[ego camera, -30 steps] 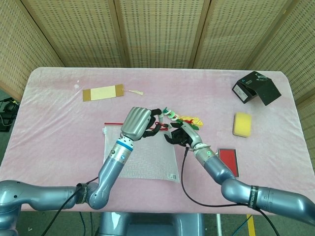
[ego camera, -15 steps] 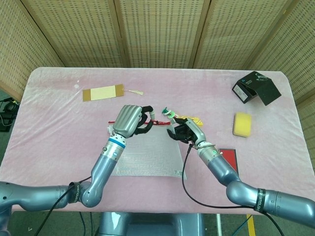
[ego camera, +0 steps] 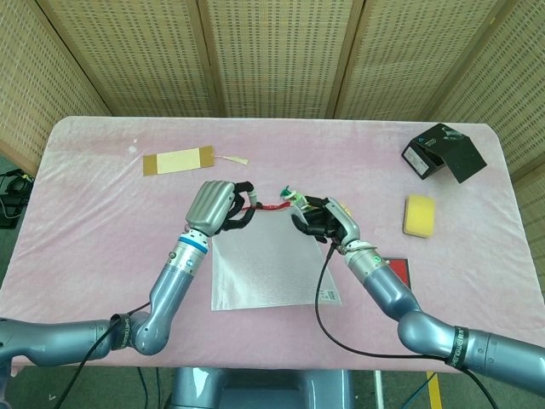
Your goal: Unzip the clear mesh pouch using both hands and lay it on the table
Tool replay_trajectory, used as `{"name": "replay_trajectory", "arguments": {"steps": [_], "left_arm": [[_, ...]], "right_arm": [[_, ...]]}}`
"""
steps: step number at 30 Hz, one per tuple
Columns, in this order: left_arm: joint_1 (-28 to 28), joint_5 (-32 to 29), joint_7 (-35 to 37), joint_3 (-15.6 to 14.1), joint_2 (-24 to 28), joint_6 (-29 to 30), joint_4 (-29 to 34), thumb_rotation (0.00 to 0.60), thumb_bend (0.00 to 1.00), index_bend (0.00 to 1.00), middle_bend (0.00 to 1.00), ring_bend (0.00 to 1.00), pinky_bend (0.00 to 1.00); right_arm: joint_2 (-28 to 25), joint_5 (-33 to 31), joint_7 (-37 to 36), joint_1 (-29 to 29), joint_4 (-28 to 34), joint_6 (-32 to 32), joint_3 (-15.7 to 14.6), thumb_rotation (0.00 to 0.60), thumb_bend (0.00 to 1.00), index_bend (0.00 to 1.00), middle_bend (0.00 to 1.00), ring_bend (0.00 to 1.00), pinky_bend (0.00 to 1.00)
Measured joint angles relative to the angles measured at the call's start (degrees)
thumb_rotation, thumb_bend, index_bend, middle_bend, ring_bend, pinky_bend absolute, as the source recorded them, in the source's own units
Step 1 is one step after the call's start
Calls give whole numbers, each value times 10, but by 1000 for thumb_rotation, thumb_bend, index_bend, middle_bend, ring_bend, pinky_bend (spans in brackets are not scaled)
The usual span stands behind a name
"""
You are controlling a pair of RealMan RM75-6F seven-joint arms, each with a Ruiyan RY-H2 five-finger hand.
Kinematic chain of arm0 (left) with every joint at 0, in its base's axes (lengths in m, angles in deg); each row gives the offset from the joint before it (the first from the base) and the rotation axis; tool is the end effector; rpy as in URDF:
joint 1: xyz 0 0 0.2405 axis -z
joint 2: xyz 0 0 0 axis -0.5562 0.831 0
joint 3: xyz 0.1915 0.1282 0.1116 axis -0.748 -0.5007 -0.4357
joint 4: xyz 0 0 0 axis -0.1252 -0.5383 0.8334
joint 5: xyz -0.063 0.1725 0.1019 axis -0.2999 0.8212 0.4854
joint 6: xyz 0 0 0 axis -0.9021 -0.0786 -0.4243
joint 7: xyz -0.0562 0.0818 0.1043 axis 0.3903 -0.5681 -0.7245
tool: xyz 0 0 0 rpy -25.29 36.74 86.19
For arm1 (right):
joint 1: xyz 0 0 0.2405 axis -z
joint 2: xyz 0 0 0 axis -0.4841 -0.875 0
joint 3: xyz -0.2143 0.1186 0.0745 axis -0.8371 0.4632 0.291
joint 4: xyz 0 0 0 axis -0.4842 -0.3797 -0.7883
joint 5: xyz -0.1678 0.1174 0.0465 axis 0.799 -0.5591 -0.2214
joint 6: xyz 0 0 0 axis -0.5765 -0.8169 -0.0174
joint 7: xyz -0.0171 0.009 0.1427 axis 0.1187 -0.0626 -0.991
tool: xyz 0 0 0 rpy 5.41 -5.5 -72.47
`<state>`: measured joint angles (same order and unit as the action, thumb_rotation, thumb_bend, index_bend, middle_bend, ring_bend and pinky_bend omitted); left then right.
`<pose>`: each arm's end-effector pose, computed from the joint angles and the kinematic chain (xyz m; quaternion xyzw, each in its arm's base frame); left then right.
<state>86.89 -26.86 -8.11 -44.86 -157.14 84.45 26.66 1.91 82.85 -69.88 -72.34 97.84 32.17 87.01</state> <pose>-0.0243 0.3682 0.0079 -0.6245 -0.4519 -0.5338 0.3476 -0.0762 -0.3628 0.0520 0.2941 -0.8183 0.4889 0.0694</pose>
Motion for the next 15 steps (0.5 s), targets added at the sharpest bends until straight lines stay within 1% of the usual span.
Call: {"name": "replay_trajectory", "arguments": {"steps": [8, 15], "left_arm": [[-3, -1, 17, -1, 3, -11, -11, 600, 626, 872, 957, 891, 1000], [-4, 0, 27, -5, 4, -22, -22, 600, 627, 871, 957, 891, 1000]], "right_arm": [[-6, 3, -25, 10, -2, 16, 12, 600, 852, 792, 980, 966, 1000], [-12, 11, -52, 22, -7, 36, 29, 600, 853, 793, 981, 966, 1000]]}}
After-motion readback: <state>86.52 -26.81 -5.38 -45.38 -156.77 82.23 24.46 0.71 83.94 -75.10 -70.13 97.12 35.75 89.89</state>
